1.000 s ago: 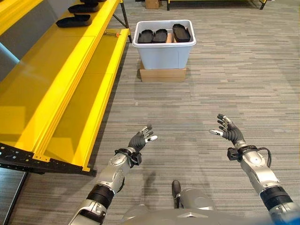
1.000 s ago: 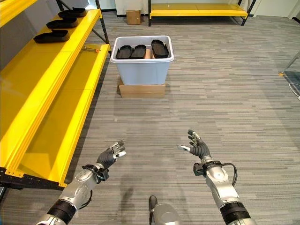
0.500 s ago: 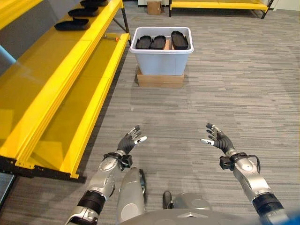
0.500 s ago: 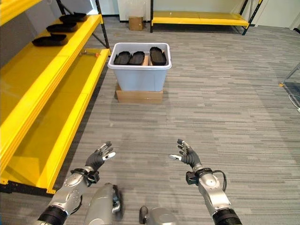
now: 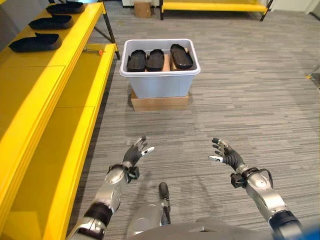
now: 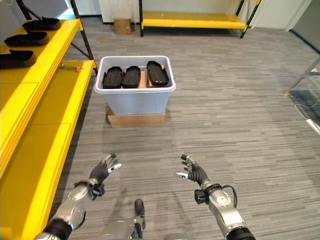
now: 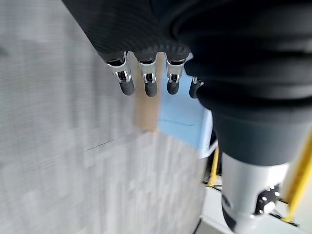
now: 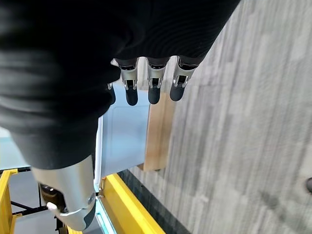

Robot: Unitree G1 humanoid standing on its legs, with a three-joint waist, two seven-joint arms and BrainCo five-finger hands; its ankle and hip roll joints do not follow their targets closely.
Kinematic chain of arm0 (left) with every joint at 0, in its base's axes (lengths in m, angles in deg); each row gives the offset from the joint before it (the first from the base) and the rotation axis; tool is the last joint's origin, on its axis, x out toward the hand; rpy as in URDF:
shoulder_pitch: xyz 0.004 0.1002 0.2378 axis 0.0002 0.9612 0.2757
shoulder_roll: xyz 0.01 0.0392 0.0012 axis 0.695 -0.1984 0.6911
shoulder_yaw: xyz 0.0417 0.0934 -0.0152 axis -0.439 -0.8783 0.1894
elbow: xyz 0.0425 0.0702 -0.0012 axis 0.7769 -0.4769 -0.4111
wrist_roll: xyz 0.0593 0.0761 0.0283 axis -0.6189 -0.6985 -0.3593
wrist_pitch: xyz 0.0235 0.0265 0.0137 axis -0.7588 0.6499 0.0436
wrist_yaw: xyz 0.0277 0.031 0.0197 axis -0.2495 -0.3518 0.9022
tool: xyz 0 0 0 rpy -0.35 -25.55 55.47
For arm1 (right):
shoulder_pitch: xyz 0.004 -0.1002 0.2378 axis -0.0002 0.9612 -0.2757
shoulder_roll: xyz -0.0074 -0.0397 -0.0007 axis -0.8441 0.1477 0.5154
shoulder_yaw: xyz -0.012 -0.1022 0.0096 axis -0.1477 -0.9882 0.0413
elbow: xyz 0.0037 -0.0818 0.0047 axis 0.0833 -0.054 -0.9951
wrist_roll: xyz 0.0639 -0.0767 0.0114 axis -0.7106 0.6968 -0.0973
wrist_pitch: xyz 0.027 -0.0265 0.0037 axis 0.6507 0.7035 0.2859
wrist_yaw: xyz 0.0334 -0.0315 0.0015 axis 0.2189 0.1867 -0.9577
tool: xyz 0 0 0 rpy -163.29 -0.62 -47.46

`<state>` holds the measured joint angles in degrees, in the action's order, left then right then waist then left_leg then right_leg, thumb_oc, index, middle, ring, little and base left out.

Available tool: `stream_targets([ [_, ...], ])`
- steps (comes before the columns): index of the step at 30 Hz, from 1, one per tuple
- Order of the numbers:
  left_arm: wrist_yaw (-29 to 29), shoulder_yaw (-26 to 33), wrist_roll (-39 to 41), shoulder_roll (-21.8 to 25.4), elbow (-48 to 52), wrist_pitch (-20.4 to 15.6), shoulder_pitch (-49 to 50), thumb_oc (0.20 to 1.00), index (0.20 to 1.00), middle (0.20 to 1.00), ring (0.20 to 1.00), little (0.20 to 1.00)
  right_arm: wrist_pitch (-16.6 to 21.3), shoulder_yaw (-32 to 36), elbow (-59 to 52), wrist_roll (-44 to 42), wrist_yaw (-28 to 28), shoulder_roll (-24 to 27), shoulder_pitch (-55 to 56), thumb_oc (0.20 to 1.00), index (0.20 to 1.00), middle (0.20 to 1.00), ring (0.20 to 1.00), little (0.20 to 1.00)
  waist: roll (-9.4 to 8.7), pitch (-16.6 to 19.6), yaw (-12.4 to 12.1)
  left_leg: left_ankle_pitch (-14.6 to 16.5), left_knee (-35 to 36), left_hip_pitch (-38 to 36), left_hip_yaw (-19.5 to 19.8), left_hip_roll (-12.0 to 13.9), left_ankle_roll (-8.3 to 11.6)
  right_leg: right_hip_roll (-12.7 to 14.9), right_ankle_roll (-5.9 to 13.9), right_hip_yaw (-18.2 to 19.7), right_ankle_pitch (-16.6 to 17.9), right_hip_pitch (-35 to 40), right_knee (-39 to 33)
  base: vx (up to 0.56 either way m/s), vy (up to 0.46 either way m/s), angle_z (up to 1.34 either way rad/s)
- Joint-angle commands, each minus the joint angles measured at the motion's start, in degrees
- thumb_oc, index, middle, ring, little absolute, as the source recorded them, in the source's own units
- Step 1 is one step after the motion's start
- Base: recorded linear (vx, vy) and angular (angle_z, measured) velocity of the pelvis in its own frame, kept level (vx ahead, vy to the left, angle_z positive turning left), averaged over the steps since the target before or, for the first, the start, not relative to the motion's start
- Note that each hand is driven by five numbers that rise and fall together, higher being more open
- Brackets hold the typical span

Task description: Move parts from the plastic box to the shelf.

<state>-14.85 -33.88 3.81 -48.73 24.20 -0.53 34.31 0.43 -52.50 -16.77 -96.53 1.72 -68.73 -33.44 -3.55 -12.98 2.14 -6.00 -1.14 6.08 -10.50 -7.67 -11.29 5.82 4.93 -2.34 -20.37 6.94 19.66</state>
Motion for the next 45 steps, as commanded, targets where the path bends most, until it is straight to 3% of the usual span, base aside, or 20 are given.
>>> stream_targets([
  [1,0.3,-0.7,-3.8,1.4,4.0,-1.7,1.8,1.000,1.000,1.000,1.000,1.000,4.8,1.8,-1.8,-2.8,-3.3,0.5,-3.3,1.000,1.000,1.000,1.000,1.000,1.15,2.6,-1.4,7.6,-9.6,5.5,-0.1,6.8,7.77,-0.1,1.54,-1.5,15.7,2.2,0.9,0.17,0.271,0.01],
  [3,0.5,-1.0,-0.9,0.9,3.6,-0.1,1.1,1.000,1.000,1.000,1.000,1.000,4.7,1.7,-1.4,-1.6,-3.2,-0.2,-3.6,1.000,1.000,1.000,1.000,1.000,1.48,2.8,-1.6,9.5,-9.2,3.3,-1.5,5.9,5.87,2.7,3.42,-4.3,21.5,-2.1,14.8,0.26,0.359,-0.41],
  [4,1.1,-0.5,-0.2,0.8,4.1,0.4,2.3,1.000,1.000,1.000,1.000,1.000,5.1,1.8,-1.8,-0.1,-2.9,-0.8,-2.8,1.000,1.000,1.000,1.000,1.000,1.86,2.0,-2.1,12.0,-9.3,0.1,-1.7,4.9,4.95,7.9,4.26,-6.4,24.9,-5.5,24.6,0.31,0.379,-0.60],
  [5,1.0,-0.2,-0.5,0.8,4.5,0.5,3.2,1.000,1.000,1.000,1.000,1.000,5.4,1.7,-1.4,0.1,-2.8,-0.9,-2.9,1.000,1.000,1.000,1.000,1.000,2.51,1.1,-2.5,12.7,-9.0,-2.1,-2.1,5.3,4.67,10.1,4.20,-6.0,26.4,-8.5,29.3,0.28,0.303,-0.56],
  [6,0.9,-0.1,-0.6,0.8,4.6,0.5,3.4,1.000,1.000,1.000,1.000,1.000,5.6,1.6,-1.3,0.1,-2.9,-1.0,-2.9,1.000,1.000,1.000,1.000,1.000,2.67,0.8,-2.6,12.9,-8.9,-2.7,-2.2,5.4,4.65,10.4,4.12,-5.9,26.7,-9.1,30.0,0.12,0.077,-0.41],
  [7,1.5,0.0,-0.6,1.1,6.1,1.1,4.5,1.000,1.000,1.000,1.000,1.000,5.2,1.7,-1.4,0.0,-3.2,-0.8,-3.3,1.000,1.000,1.000,1.000,1.000,3.34,0.0,-1.9,12.0,-7.8,-4.4,-2.1,6.3,4.63,6.4,2.47,-6.7,24.5,-12.0,27.0,0.12,-0.012,-0.50],
  [9,1.2,0.1,-0.7,1.4,7.2,1.3,5.7,1.000,1.000,1.000,1.000,1.000,4.6,2.1,-1.8,0.0,-3.2,-0.5,-3.5,1.000,1.000,1.000,1.000,1.000,3.21,-1.0,-0.6,12.0,-6.7,-7.1,-1.4,6.2,5.05,2.3,1.91,-7.5,22.3,-14.8,20.4,0.28,-0.128,-0.14],
  [10,1.0,0.7,-0.6,2.1,7.9,1.1,6.0,1.000,1.000,1.000,1.000,1.000,4.7,2.8,-2.8,-0.1,-2.5,0.6,-3.6,1.000,1.000,1.000,1.000,1.000,1.00,-1.8,0.8,13.5,-5.8,-9.8,-1.1,5.1,6.17,-0.6,2.01,-9.8,23.4,-17.0,-1.5,0.47,-0.245,0.25],
  [11,0.6,0.5,-0.7,2.0,8.0,1.2,6.0,1.000,1.000,1.000,1.000,1.000,4.9,3.2,-3.0,0.2,-2.4,1.1,-3.4,1.000,1.000,1.000,1.000,1.000,0.15,-2.2,1.9,14.4,-5.4,-11.5,0.4,4.1,6.57,-1.5,2.95,-8.1,27.3,-17.7,-9.7,0.53,-0.253,0.29],
  [13,-1.2,-1.3,-1.8,1.1,7.7,0.4,7.2,1.000,1.000,1.000,1.000,1.000,4.3,5.0,-3.5,0.2,-3.1,1.1,-1.4,1.000,1.000,1.000,1.000,1.000,-0.54,-2.5,4.1,16.5,-4.5,-15.0,5.2,2.8,6.48,-2.1,4.61,-3.5,32.0,-21.2,-17.8,0.52,-0.164,0.68],
  [14,-1.8,-1.6,-2.2,0.9,7.9,0.4,7.6,1.000,1.000,1.000,1.000,1.000,4.2,5.3,-3.4,0.1,-3.3,1.1,-1.1,1.000,1.000,1.000,1.000,1.000,-0.60,-2.4,4.3,16.8,-4.3,-15.6,5.7,2.8,6.47,-2.1,4.58,-3.0,32.3,-21.1,-18.2,0.45,-0.148,0.85],
  [18,-1.4,-2.0,-0.2,-0.4,8.6,0.4,8.4,1.000,1.000,1.000,1.000,1.000,4.0,5.6,-2.7,0.8,-3.9,1.7,-0.3,1.000,1.000,1.000,1.000,1.000,-0.27,-0.6,4.7,16.7,-2.5,-17.4,7.0,2.9,7.31,-2.8,3.06,-3.2,31.6,-17.8,-19.7,0.22,-0.094,0.80],
  [21,-1.3,-1.3,1.2,-0.8,7.8,0.7,7.6,1.000,1.000,1.000,1.000,1.000,4.0,4.2,-1.9,2.2,-4.5,1.5,-1.0,1.000,1.000,1.000,1.000,1.000,0.16,0.6,4.6,15.8,-2.3,-16.9,4.8,4.2,8.09,-3.4,1.64,-4.0,29.0,-15.4,-16.7,0.31,-0.169,0.06],
  [27,-0.9,-1.9,1.8,-0.8,8.5,1.0,5.6,1.000,1.000,1.000,1.000,1.000,3.7,4.3,-1.8,1.4,-6.2,2.6,-2.5,1.000,1.000,1.000,1.000,1.000,1.00,0.0,5.2,15.7,-4.4,-14.0,2.9,6.1,8.56,-3.8,0.16,-3.7,25.1,-17.5,-12.3,0.15,-0.102,-0.13],
  [35,0.9,-2.5,2.5,-2.3,9.2,1.2,5.8,1.000,1.000,1.000,1.000,1.000,3.0,7.1,-1.7,3.0,-15.9,2.5,-1.7,1.000,1.000,1.000,1.000,1.000,1.74,0.3,6.4,15.1,-5.3,-13.7,0.0,8.5,9.99,-3.1,-0.82,-4.0,23.6,-14.9,-12.9,0.15,-0.052,0.04],
  [40,4.2,-2.1,3.3,-2.7,10.4,-2.9,6.9,1.000,1.000,1.000,1.000,1.000,6.8,9.5,-3.8,4.8,-22.5,2.2,-0.7,1.000,1.000,1.000,1.000,1.000,3.02,0.5,7.4,13.3,-7.1,-13.5,-1.9,10.1,11.21,-2.7,-1.82,-3.8,22.4,-13.6,-13.2,0.13,-0.059,0.02],
  [42,7.8,-0.8,3.5,-3.0,11.7,-6.6,7.1,1.000,1.000,1.000,1.000,1.000,8.6,11.2,-5.6,6.0,-22.0,2.5,0.1,1.000,1.000,1.000,1.000,1.000,3.59,1.0,7.7,11.3,-10.5,-12.9,-1.6,10.9,12.34,-3.0,-2.84,-3.4,21.3,-12.8,-13.3,0.13,-0.141,-0.02],
  [44,9.4,0.0,3.9,-3.1,12.3,-7.7,7.2,1.000,1.000,1.000,1.000,1.000,8.9,11.4,-6.7,6.7,-20.7,2.8,0.5,1.000,1.000,1.000,1.000,1.000,3.99,1.2,8.0,10.2,-14.5,-13.1,-1.6,11.4,13.17,-3.2,-3.70,-3.7,20.1,-12.3,-13.1,0.07,-0.145,-0.03],
  [45,10.4,0.7,3.8,-3.1,12.8,-8.8,7.3,1.000,1.000,1.000,1.000,1.000,8.8,11.4,-7.5,6.4,-19.9,2.9,0.9,1.000,1.000,1.000,1.000,1.000,4.03,1.4,8.0,7.1,-20.7,-12.2,-2.2,12.2,14.26,-3.3,-4.77,-4.4,19.4,-11.6,-13.2,0.06,-0.215,-0.03],
])
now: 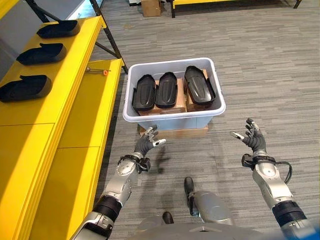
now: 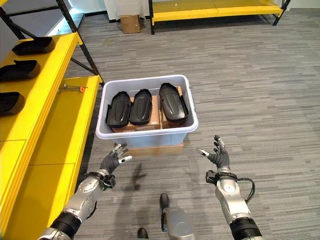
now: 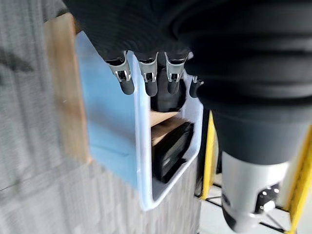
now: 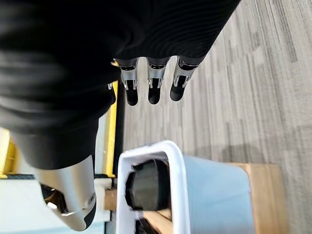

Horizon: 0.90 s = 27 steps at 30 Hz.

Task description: Move parts from the plastic box to the shelf.

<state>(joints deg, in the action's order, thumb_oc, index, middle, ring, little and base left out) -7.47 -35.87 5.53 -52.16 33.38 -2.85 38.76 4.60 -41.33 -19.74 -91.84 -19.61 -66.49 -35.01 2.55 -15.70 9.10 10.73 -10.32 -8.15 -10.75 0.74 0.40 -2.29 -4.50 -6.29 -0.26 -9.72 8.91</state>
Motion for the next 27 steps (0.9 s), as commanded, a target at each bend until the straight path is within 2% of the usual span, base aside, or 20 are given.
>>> stream_targets([
  [1,3.3,3.0,1.9,0.4,3.8,-6.6,3.0,1.000,1.000,1.000,1.000,1.000,4.9,0.2,-4.7,1.5,1.7,0.7,2.8,1.000,1.000,1.000,1.000,1.000,-2.28,4.1,0.9,-10.8,-15.7,3.4,-2.3,4.1,2.92,4.8,4.06,-0.8,-1.1,5.8,-2.6,0.06,-0.274,-0.05],
  [2,3.4,3.5,1.8,0.5,4.2,-6.2,2.9,1.000,1.000,1.000,1.000,1.000,5.3,-0.2,-4.6,1.3,2.3,0.8,3.1,1.000,1.000,1.000,1.000,1.000,-2.72,3.5,0.5,-12.3,-22.5,6.9,-1.5,4.5,3.17,4.8,3.37,-0.5,-1.2,6.7,-2.8,0.05,-0.231,0.01],
  [4,3.6,4.4,1.3,0.6,4.1,-5.8,3.1,1.000,1.000,1.000,1.000,1.000,6.0,-0.9,-3.8,0.9,3.2,0.7,3.1,1.000,1.000,1.000,1.000,1.000,-3.82,2.1,-0.5,-11.6,-31.1,14.4,-0.1,4.9,2.18,5.0,2.94,1.0,-1.4,8.4,-2.3,0.06,-0.187,-0.02],
  [6,3.5,5.1,2.1,1.1,3.6,-5.6,3.5,1.000,1.000,1.000,1.000,1.000,6.0,-1.0,-3.5,1.1,3.7,0.7,2.8,1.000,1.000,1.000,1.000,1.000,-3.64,0.7,-0.8,-11.6,-24.0,16.7,-1.6,6.2,1.38,4.6,3.41,1.9,-2.7,10.0,-1.4,0.19,0.104,-0.56],
  [7,3.9,5.9,3.8,1.1,1.3,-6.3,4.3,1.000,1.000,1.000,1.000,1.000,2.6,-1.1,-3.7,1.0,4.3,1.5,2.9,1.000,1.000,1.000,1.000,1.000,-2.49,-0.2,-1.8,-16.3,-4.2,16.6,-0.6,6.2,2.52,3.7,4.49,2.4,-4.0,13.5,-2.2,0.43,0.393,-0.58],
  [8,3.8,6.4,4.6,0.0,-0.5,-6.9,4.5,1.000,1.000,1.000,1.000,1.000,2.0,-2.1,-2.2,-0.4,4.0,1.9,3.1,1.000,1.000,1.000,1.000,1.000,-2.12,-0.4,-3.1,-20.5,3.2,17.2,3.5,7.3,4.11,3.3,4.93,4.3,-4.3,16.3,-3.6,0.43,0.397,-0.23],
  [9,3.8,6.5,4.5,-0.3,-0.9,-7.1,4.5,1.000,1.000,1.000,1.000,1.000,2.3,-2.2,-1.7,-0.4,4.2,1.9,3.2,1.000,1.000,1.000,1.000,1.000,-2.12,-0.4,-3.2,-20.6,4.0,17.2,3.6,7.6,4.31,3.5,5.10,4.5,-4.6,17.0,-3.8,0.30,0.284,-0.77],
  [10,3.5,6.6,3.8,-0.5,-1.5,-7.0,4.1,1.000,1.000,1.000,1.000,1.000,2.5,-2.5,-1.2,-0.3,4.8,1.7,3.3,1.000,1.000,1.000,1.000,1.000,-2.20,0.2,-3.1,-18.5,6.1,16.4,1.7,8.0,4.12,4.3,5.70,4.2,-5.3,17.5,-4.0,0.15,0.190,-0.52],
  [14,4.2,5.5,3.1,-0.4,-2.7,-6.4,2.7,1.000,1.000,1.000,1.000,1.000,2.8,-2.4,-1.1,-0.6,4.2,1.6,3.4,1.000,1.000,1.000,1.000,1.000,-1.88,0.8,-2.5,-16.6,6.5,14.6,-0.3,8.3,3.91,4.4,5.65,2.3,-6.7,16.5,-2.0,0.09,0.163,-0.36],
  [21,3.8,4.2,2.4,-0.1,-3.2,-4.9,0.8,1.000,1.000,1.000,1.000,1.000,1.7,-2.3,-1.8,-0.9,1.5,0.6,3.4,1.000,1.000,1.000,1.000,1.000,-2.55,1.5,-2.6,-12.8,5.4,12.5,-0.3,4.9,2.23,5.7,6.57,0.6,-5.2,14.9,-2.3,0.06,0.130,0.24],
  [27,5.1,3.4,1.6,0.1,-1.8,-3.5,0.8,1.000,1.000,1.000,1.000,1.000,1.8,-2.5,-2.0,-0.5,0.4,-0.5,3.3,1.000,1.000,1.000,1.000,1.000,-3.26,2.0,-3.1,-11.6,6.4,11.2,-0.1,3.2,1.08,6.1,7.52,0.5,-3.5,14.1,-3.7,0.05,0.078,0.17],
])
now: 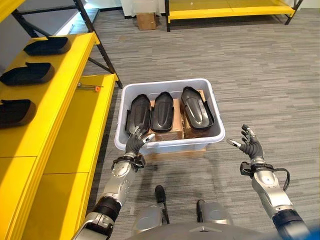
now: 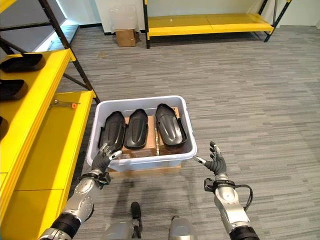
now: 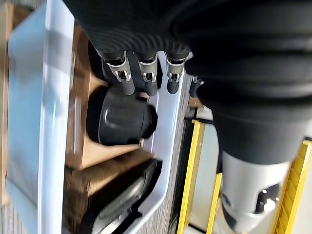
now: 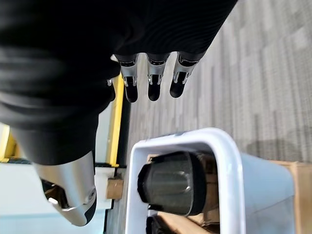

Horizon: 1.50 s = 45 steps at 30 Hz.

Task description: Move parts from the plastic box to the shelf.

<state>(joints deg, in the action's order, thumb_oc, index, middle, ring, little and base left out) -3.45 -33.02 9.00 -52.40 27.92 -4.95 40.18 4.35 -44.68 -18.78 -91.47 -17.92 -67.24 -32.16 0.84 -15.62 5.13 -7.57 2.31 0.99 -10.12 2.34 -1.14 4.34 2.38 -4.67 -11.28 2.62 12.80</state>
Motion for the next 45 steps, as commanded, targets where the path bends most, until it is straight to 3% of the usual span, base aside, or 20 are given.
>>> stream_targets([
  [1,2.0,0.8,-2.3,0.8,4.4,-1.0,0.1,1.000,1.000,1.000,1.000,1.000,2.4,1.1,-3.3,-0.1,-1.1,0.0,0.5,1.000,1.000,1.000,1.000,1.000,-1.98,2.2,0.5,7.5,-6.1,1.5,-0.9,0.8,1.93,-0.3,1.07,-1.1,8.1,1.3,-7.9,0.08,0.114,-0.06],
  [8,0.5,2.1,-4.0,2.7,7.1,-1.6,1.8,1.000,1.000,1.000,1.000,1.000,4.2,0.7,-5.6,0.0,0.6,0.4,-0.7,1.000,1.000,1.000,1.000,1.000,-3.51,2.9,-1.5,10.2,-7.7,0.3,-2.1,-0.1,0.11,1.9,2.77,-2.3,8.7,1.1,-7.1,0.08,0.201,-0.02],
  [11,-1.7,2.1,-4.7,3.9,8.4,-0.5,1.8,1.000,1.000,1.000,1.000,1.000,4.1,0.4,-5.6,-1.3,1.2,0.2,-1.9,1.000,1.000,1.000,1.000,1.000,-4.20,3.0,-2.6,11.8,-9.4,0.4,-3.6,-0.2,-1.43,2.5,3.42,-4.1,7.5,1.0,-2.8,0.02,0.159,-0.13],
  [14,-1.1,2.0,-4.7,4.6,9.0,0.0,1.5,1.000,1.000,1.000,1.000,1.000,3.9,0.0,-4.9,-3.0,2.7,-0.2,-3.7,1.000,1.000,1.000,1.000,1.000,-4.45,1.6,-3.4,13.1,-9.7,-1.5,-5.9,0.6,-2.44,5.0,4.93,-7.9,11.6,-4.5,5.8,0.01,0.070,-0.26],
  [16,-0.4,2.3,-3.6,5.1,9.1,-0.3,1.6,1.000,1.000,1.000,1.000,1.000,4.3,-0.2,-4.5,-3.2,4.3,-0.4,-4.3,1.000,1.000,1.000,1.000,1.000,-4.62,0.8,-3.6,13.0,-9.4,-3.0,-7.2,1.4,-1.69,6.6,5.29,-9.4,13.9,-5.3,3.5,0.00,-0.088,-0.81],
  [18,-0.5,2.2,-3.3,5.8,9.5,-0.3,1.3,1.000,1.000,1.000,1.000,1.000,4.5,-0.5,-4.2,-2.4,4.9,-0.8,-4.9,1.000,1.000,1.000,1.000,1.000,-5.29,-0.1,-3.1,13.7,-8.9,-4.4,-6.9,2.0,-0.94,7.1,6.62,-7.6,17.9,-7.6,-1.2,0.03,-0.238,-0.54],
  [19,-1.0,2.1,-3.4,5.4,9.7,0.0,1.4,1.000,1.000,1.000,1.000,1.000,4.2,-0.1,-4.5,-2.3,5.2,-0.4,-4.7,1.000,1.000,1.000,1.000,1.000,-5.24,0.0,-2.6,13.1,-8.3,-4.8,-6.4,2.5,-0.46,5.8,6.68,-6.7,16.3,-6.7,-3.6,0.08,-0.239,-0.27],
  [23,-0.6,1.1,-4.0,4.4,9.9,0.0,1.9,1.000,1.000,1.000,1.000,1.000,3.2,-0.2,-5.3,-1.5,5.3,0.6,-4.0,1.000,1.000,1.000,1.000,1.000,-5.23,1.1,-2.5,11.8,-7.3,-4.9,-6.2,2.7,0.49,4.7,6.14,-7.0,15.0,-4.3,-7.1,0.05,-0.137,0.16],
  [33,-1.3,0.3,-3.0,3.0,9.8,0.1,3.0,1.000,1.000,1.000,1.000,1.000,1.2,-0.4,-5.5,-0.2,5.0,2.1,-2.6,1.000,1.000,1.000,1.000,1.000,-4.51,2.0,-1.7,11.2,-5.3,-6.8,-6.4,2.4,1.21,3.7,4.22,-7.7,12.2,0.0,-8.8,0.07,-0.043,0.01],
  [40,-2.1,-0.5,-4.9,4.0,10.0,1.3,2.9,1.000,1.000,1.000,1.000,1.000,2.9,-1.1,-6.4,1.9,4.8,2.4,-2.8,1.000,1.000,1.000,1.000,1.000,-4.29,1.8,-1.4,12.4,-6.6,-6.1,-6.0,2.0,0.58,3.3,4.08,-6.7,10.8,-0.6,-7.0,0.03,-0.104,0.03],
  [45,-1.6,0.6,-2.6,5.2,10.7,1.7,3.6,1.000,1.000,1.000,1.000,1.000,3.3,-0.5,-8.4,2.4,8.0,4.2,-2.8,1.000,1.000,1.000,1.000,1.000,-3.57,0.7,-1.2,14.6,-13.6,-3.6,-3.3,1.5,0.71,3.4,2.46,-5.1,8.9,-1.0,-4.2,-0.02,-0.184,0.08],
])
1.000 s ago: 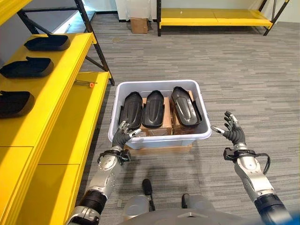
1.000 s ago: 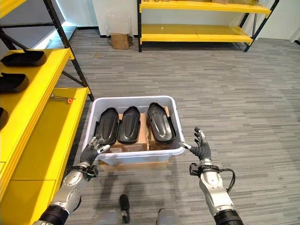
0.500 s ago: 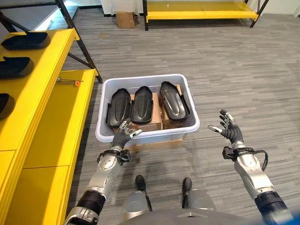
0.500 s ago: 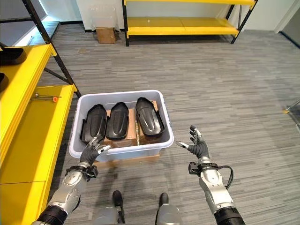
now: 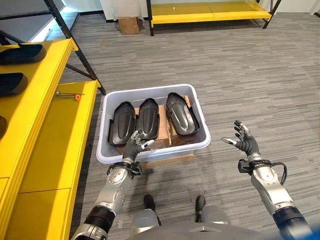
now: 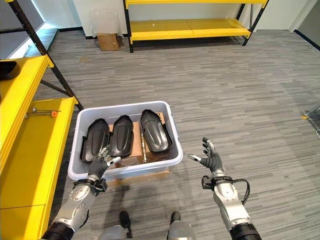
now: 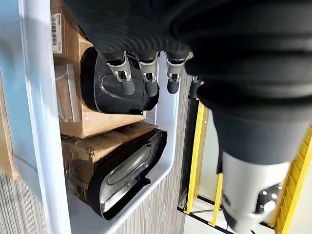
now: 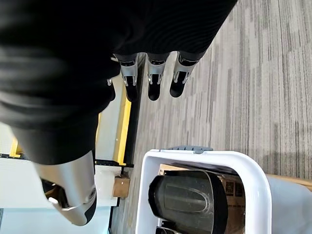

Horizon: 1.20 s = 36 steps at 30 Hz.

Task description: Move parts from the plastic box to the shelf.

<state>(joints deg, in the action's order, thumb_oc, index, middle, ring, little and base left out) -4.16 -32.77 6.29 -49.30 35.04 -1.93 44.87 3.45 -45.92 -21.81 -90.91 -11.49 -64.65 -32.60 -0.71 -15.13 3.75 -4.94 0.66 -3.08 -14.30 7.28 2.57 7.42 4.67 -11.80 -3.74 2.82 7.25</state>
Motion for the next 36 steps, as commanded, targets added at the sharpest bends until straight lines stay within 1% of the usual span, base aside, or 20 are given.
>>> stream_targets([
  [1,-1.3,0.8,0.8,2.0,3.9,-1.3,-0.7,1.000,1.000,1.000,1.000,1.000,4.4,0.6,-5.4,2.3,2.1,2.1,-2.7,1.000,1.000,1.000,1.000,1.000,-1.96,-0.1,-0.1,12.5,-14.6,1.6,2.4,-3.6,-2.65,0.4,-0.26,2.7,1.3,-0.8,1.2,-0.02,-0.073,0.12],
  [2,-1.6,1.3,0.9,1.8,4.0,-1.4,-0.3,1.000,1.000,1.000,1.000,1.000,4.7,0.1,-5.2,2.6,2.5,2.5,-3.3,1.000,1.000,1.000,1.000,1.000,-2.01,-0.4,-0.8,12.6,-17.0,3.3,5.4,-3.9,-2.11,0.4,-0.70,4.1,1.5,-0.6,0.9,0.05,0.027,0.18],
  [3,-3.2,2.1,1.5,1.4,3.3,-1.2,1.0,1.000,1.000,1.000,1.000,1.000,3.0,-0.7,-5.1,1.7,2.1,2.8,-3.8,1.000,1.000,1.000,1.000,1.000,-1.32,-0.1,-0.9,9.8,-13.6,2.4,6.3,-0.6,-0.55,0.4,-0.82,3.9,1.0,0.2,0.9,0.15,0.232,-0.03],
  [4,-4.4,2.1,1.2,0.7,2.7,-1.5,1.6,1.000,1.000,1.000,1.000,1.000,1.9,-0.9,-5.7,1.6,1.5,2.9,-3.6,1.000,1.000,1.000,1.000,1.000,-0.53,0.3,-0.5,6.1,-9.6,1.4,6.9,2.5,1.02,0.3,-0.85,4.0,0.4,0.3,1.1,0.20,0.333,0.08],
  [6,-5.2,1.4,0.6,0.4,2.5,-2.0,1.8,1.000,1.000,1.000,1.000,1.000,1.9,-1.1,-6.0,1.2,0.7,3.2,-4.1,1.000,1.000,1.000,1.000,1.000,0.18,0.3,-0.2,4.5,-7.5,1.4,7.9,3.9,1.77,0.9,-0.88,4.9,0.0,-0.2,1.5,0.09,0.437,-0.12],
  [7,-5.2,0.9,0.0,0.7,2.0,-2.1,1.0,1.000,1.000,1.000,1.000,1.000,2.0,-0.5,-6.2,1.2,0.4,3.5,-4.1,1.000,1.000,1.000,1.000,1.000,0.68,0.4,0.6,5.1,-6.8,1.4,6.2,4.0,1.83,1.6,-0.25,4.8,-0.2,-1.7,2.3,0.00,0.534,-0.24],
  [8,-5.5,0.0,0.3,1.0,1.0,-3.0,0.0,1.000,1.000,1.000,1.000,1.000,2.6,-0.3,-6.7,1.2,-0.3,3.7,-4.0,1.000,1.000,1.000,1.000,1.000,0.78,0.0,1.3,6.0,-7.5,1.7,4.9,3.6,1.82,2.6,0.60,4.8,0.6,-3.2,2.8,0.02,0.429,-0.12],
  [10,-4.0,-1.2,-0.1,1.9,2.4,-3.6,-0.4,1.000,1.000,1.000,1.000,1.000,5.5,-0.1,-7.1,4.6,-0.6,3.4,-4.3,1.000,1.000,1.000,1.000,1.000,0.13,-0.8,1.3,7.3,-8.1,1.9,3.9,2.8,1.29,3.0,1.60,5.3,2.1,-3.6,1.4,0.07,0.194,-0.11],
  [12,-3.6,-1.5,0.3,3.0,4.5,-3.7,-0.5,1.000,1.000,1.000,1.000,1.000,7.4,0.0,-8.4,6.5,-1.8,4.4,-5.8,1.000,1.000,1.000,1.000,1.000,-0.38,-1.6,0.5,7.7,-8.1,2.9,4.0,2.2,1.18,3.2,2.23,5.3,2.9,-4.4,0.3,-0.02,0.021,0.05],
  [14,-4.2,-1.5,1.3,4.8,6.9,-3.8,-1.1,1.000,1.000,1.000,1.000,1.000,9.6,0.4,-9.7,7.5,-3.9,6.6,-9.4,1.000,1.000,1.000,1.000,1.000,-0.57,-3.3,-1.1,8.1,-9.1,5.6,4.4,1.8,1.13,3.5,2.43,4.7,3.1,-6.2,0.1,-0.14,-0.031,0.26],
  [16,-4.7,-1.2,1.8,6.0,8.4,-3.7,-1.8,1.000,1.000,1.000,1.000,1.000,9.7,0.9,-10.7,8.5,-4.9,8.2,-12.8,1.000,1.000,1.000,1.000,1.000,-0.52,-4.6,-2.0,8.2,-10.0,7.6,4.8,1.6,1.15,3.5,2.33,4.3,3.0,-7.4,0.2,-0.13,-0.047,0.29],
  [17,-4.7,-1.2,2.3,6.4,9.0,-3.6,-2.1,1.000,1.000,1.000,1.000,1.000,9.4,1.0,-10.9,8.6,-5.1,8.9,-14.2,1.000,1.000,1.000,1.000,1.000,-0.47,-5.1,-2.4,8.2,-10.2,8.3,5.0,1.5,1.21,3.5,2.26,4.2,3.0,-7.8,0.3,-0.13,-0.058,0.10],
  [19,-4.8,-1.0,2.9,7.4,10.6,-2.9,-3.3,1.000,1.000,1.000,1.000,1.000,9.0,0.8,-11.3,12.2,-7.0,10.9,-19.8,1.000,1.000,1.000,1.000,1.000,-0.14,-6.6,-3.5,8.1,-11.1,10.5,5.6,1.3,1.24,3.4,1.94,3.7,2.8,-9.1,0.6,-0.13,-0.059,0.06],
  [22,-4.9,-1.1,3.8,8.4,11.3,-2.4,-4.4,1.000,1.000,1.000,1.000,1.000,8.1,0.1,-11.2,15.4,-9.0,12.5,-25.2,1.000,1.000,1.000,1.000,1.000,0.14,-7.8,-4.3,8.0,-11.9,12.2,6.2,1.2,1.31,3.3,1.57,3.3,2.6,-10.2,1.2,-0.07,-0.050,0.06],
  [24,-5.2,-1.1,4.1,9.0,11.9,-2.2,-5.1,1.000,1.000,1.000,1.000,1.000,6.5,-0.2,-10.4,16.3,-10.3,13.9,-29.4,1.000,1.000,1.000,1.000,1.000,0.34,-8.6,-5.0,7.8,-12.5,13.4,6.6,1.2,1.31,3.2,1.28,2.9,2.4,-11.0,1.8,-0.06,-0.065,0.03],
  [26,-6.2,-1.0,4.8,9.8,12.9,-1.6,-5.5,1.000,1.000,1.000,1.000,1.000,5.6,-0.3,-9.2,17.8,-11.0,15.9,-33.2,1.000,1.000,1.000,1.000,1.000,0.57,-9.3,-5.9,7.8,-13.1,14.5,7.3,1.1,1.42,3.1,1.02,2.4,2.0,-11.6,2.4,-0.06,-0.083,0.02],
  [29,-7.5,-1.2,5.5,10.8,14.2,-1.2,-5.9,1.000,1.000,1.000,1.000,1.000,2.5,-0.7,-7.9,18.1,-11.0,18.9,-38.4,1.000,1.000,1.000,1.000,1.000,1.05,-10.4,-6.9,7.5,-13.8,16.1,8.2,0.9,1.43,3.1,0.67,1.9,1.5,-12.9,3.5,-0.05,-0.072,0.09],
  [32,-9.0,-1.8,5.8,12.0,15.9,-1.7,-6.9,1.000,1.000,1.000,1.000,1.000,0.8,-2.8,-5.3,21.6,-10.8,22.1,-44.1,1.000,1.000,1.000,1.000,1.000,1.61,-11.7,-7.7,7.4,-14.9,18.1,9.0,0.6,1.39,3.0,0.11,1.7,0.7,-14.6,5.3,-0.05,-0.077,0.14],
  [34,-9.3,-2.1,6.6,12.8,17.8,-1.9,-7.1,1.000,1.000,1.000,1.000,1.000,-2.1,-4.3,-3.9,18.8,-10.6,24.1,-47.2,1.000,1.000,1.000,1.000,1.000,2.03,-12.6,-8.2,7.4,-15.5,19.5,9.5,0.3,1.34,2.8,-0.28,1.5,0.1,-16.2,6.9,-0.06,-0.088,0.10],
  [36,-9.7,-2.2,7.0,13.6,19.4,-2.2,-7.6,1.000,1.000,1.000,1.000,1.000,-4.0,-5.5,-2.0,18.6,-10.5,25.3,-49.9,1.000,1.000,1.000,1.000,1.000,2.40,-13.6,-8.5,7.4,-16.3,21.1,10.0,0.0,1.29,2.7,-0.72,1.5,-0.6,-18.0,8.7,-0.07,-0.085,0.14],
])
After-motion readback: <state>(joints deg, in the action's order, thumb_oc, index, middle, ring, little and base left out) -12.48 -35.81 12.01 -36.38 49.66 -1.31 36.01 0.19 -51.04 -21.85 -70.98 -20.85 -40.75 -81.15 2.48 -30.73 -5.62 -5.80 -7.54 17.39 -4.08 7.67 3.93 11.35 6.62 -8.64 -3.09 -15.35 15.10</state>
